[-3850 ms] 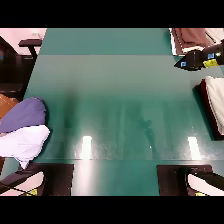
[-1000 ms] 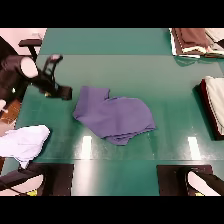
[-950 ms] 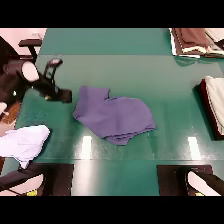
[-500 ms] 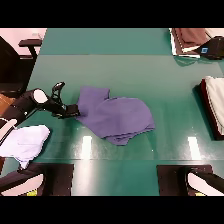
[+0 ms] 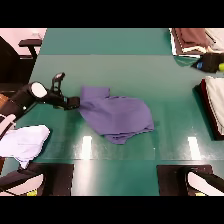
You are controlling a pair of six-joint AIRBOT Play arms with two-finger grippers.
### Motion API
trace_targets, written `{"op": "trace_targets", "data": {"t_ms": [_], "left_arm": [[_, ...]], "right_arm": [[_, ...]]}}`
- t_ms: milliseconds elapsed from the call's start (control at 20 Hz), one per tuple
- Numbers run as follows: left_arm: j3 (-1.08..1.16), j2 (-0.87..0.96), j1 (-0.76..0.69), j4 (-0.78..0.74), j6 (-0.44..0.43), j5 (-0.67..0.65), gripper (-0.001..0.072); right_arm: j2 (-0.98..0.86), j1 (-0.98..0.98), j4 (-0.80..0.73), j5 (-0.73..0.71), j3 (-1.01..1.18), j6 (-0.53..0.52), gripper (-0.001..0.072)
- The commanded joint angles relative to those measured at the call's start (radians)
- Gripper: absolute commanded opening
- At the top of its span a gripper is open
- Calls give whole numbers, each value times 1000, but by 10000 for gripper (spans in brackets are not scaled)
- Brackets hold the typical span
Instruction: Fold the shirts.
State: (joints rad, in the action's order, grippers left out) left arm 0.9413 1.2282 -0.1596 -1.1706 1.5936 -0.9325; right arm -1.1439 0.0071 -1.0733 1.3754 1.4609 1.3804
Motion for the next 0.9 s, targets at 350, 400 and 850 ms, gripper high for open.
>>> {"op": "trace_targets", "data": {"t_ms": [350, 400, 850], "left_arm": [[211, 1, -1, -61, -31, -63, 26], [211, 1, -1, -61, -31, -66, 26], [211, 1, -1, -60, -31, -64, 26]], "right_arm": [[-258, 203, 93, -192, -331, -137, 458], [-306, 236, 95, -207, -304, -142, 458], [-607, 417, 97, -171, -24, -145, 337]]}}
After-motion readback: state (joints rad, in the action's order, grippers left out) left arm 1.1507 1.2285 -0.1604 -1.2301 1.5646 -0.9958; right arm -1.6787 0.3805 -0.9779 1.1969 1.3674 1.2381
